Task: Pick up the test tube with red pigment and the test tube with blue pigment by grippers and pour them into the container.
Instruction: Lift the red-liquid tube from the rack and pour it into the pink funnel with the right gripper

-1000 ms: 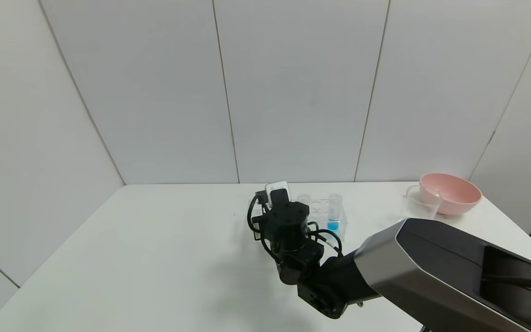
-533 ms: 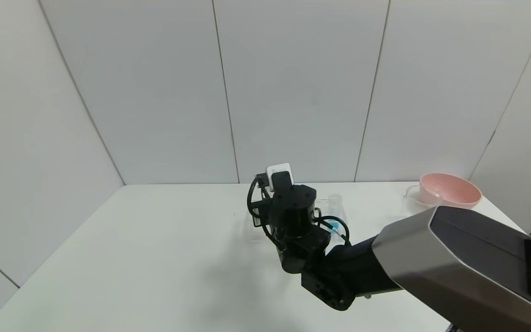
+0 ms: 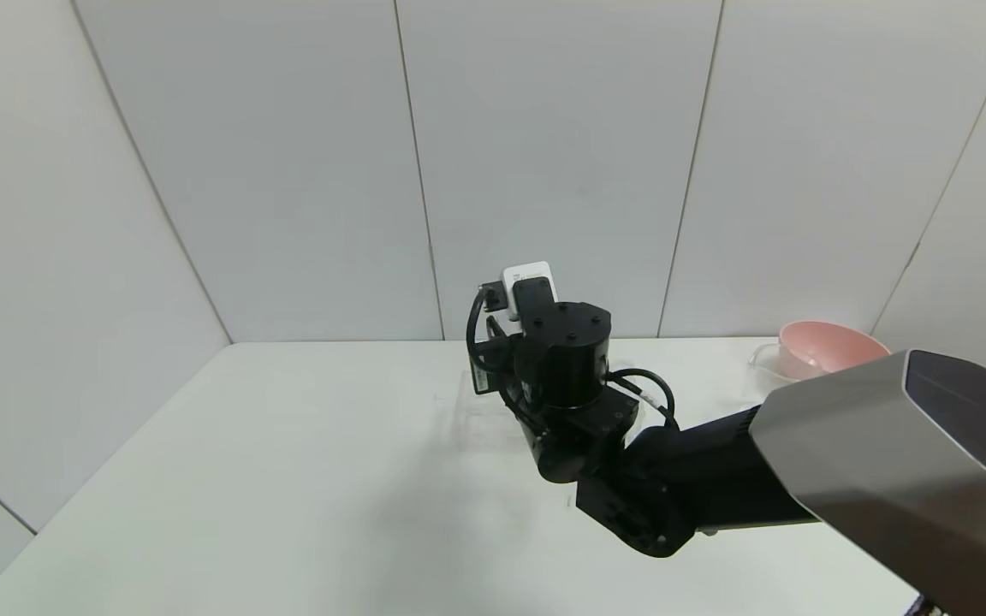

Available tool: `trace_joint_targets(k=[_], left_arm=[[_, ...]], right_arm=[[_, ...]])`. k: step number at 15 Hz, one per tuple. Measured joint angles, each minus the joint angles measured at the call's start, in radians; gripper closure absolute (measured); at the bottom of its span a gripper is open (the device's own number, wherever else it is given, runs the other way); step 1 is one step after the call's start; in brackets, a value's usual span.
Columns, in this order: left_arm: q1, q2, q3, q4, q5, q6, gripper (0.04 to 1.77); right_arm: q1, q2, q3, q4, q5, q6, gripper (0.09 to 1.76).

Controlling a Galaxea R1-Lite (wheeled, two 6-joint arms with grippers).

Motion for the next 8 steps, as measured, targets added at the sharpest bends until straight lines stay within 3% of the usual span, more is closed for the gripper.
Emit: trace_joint_targets(k=[5, 8], left_arm=[[0.000, 0.000, 0.000, 0.000, 0.000, 0.000, 0.05], [0.000, 0.000, 0.000, 0.000, 0.000, 0.000, 0.05]], right_arm=[[-0.001, -0.018, 0.020, 0.004, 0.017, -0.003, 1.35], [0.001, -0.093, 0.137, 0.010, 0.089, -0.002, 1.35]])
